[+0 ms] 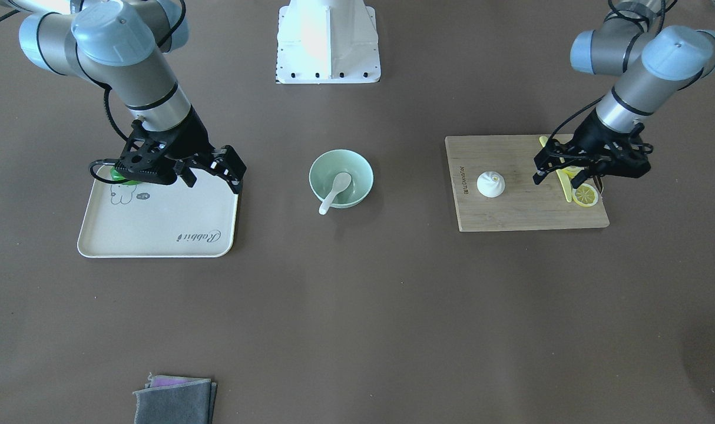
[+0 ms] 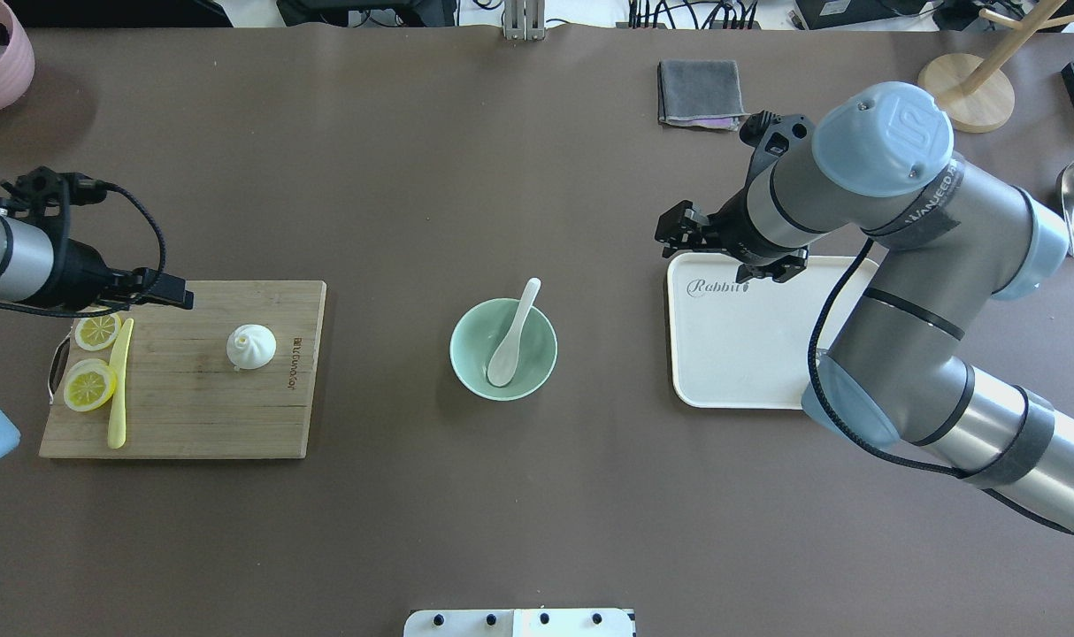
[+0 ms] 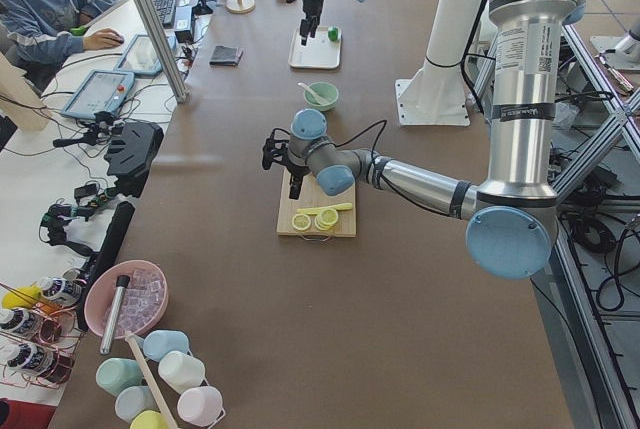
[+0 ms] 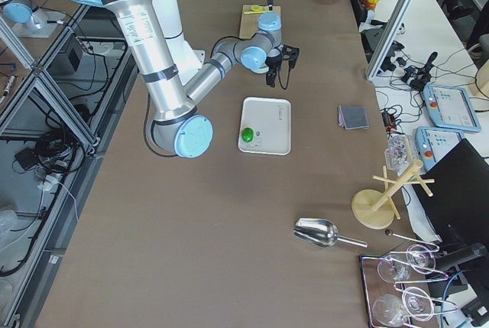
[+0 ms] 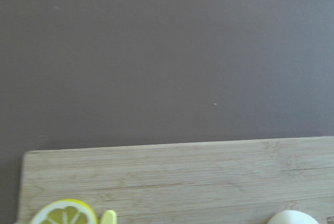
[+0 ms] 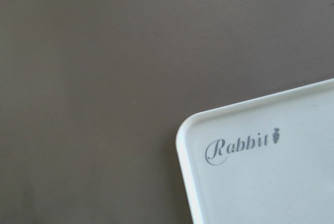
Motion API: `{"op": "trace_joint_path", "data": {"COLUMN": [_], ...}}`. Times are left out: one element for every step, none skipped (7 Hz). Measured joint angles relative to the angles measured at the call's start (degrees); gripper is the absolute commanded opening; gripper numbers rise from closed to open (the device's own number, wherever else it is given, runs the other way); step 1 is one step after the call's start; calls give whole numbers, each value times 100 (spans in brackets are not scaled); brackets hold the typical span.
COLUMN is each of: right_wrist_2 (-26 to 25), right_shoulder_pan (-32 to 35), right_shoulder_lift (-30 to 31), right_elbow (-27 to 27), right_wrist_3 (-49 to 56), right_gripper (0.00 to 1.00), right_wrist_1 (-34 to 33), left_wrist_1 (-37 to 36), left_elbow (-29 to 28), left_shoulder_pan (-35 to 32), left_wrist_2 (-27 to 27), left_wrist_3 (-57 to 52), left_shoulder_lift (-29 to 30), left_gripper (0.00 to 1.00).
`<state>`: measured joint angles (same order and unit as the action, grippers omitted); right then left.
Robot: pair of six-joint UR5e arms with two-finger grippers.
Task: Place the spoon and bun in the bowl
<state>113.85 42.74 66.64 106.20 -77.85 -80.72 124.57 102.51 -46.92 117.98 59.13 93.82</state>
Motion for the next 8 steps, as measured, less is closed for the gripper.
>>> {"op": "trace_joint_path", "data": {"right_wrist_2": [32, 37, 30, 24, 16, 8, 1, -2], "right_shoulder_pan": [104, 156, 174, 178, 180, 190, 200, 210], "right_shoulder_lift": [130, 201, 248, 292, 339, 378, 392, 393], "right_elbow": [-11, -20, -25, -28, -37, -49, -59, -62], "right_wrist_3": [244, 351, 386, 397, 407, 422, 431, 435], "right_gripper": [100, 100, 100, 100, 100, 100, 100, 100], "right_wrist_1": [16, 20, 28, 39, 47, 55, 61, 62], "left_wrist_1": [-237, -381, -434, -452, -457, -459, -461, -465], "left_elbow": [-4, -18, -37, -51, -54, -41, -7, 46], "left_shoulder_pan": [290, 491, 609, 711, 836, 935, 979, 994], "left_wrist_2": [-193, -339, -440, -534, -648, -746, -777, -774], "left_wrist_3": [134, 186, 204, 252, 374, 494, 552, 577], "left_shoulder_lift": [255, 388, 438, 454, 468, 491, 532, 663], "left_gripper": [84, 75, 62, 38, 0, 0, 0, 0]}}
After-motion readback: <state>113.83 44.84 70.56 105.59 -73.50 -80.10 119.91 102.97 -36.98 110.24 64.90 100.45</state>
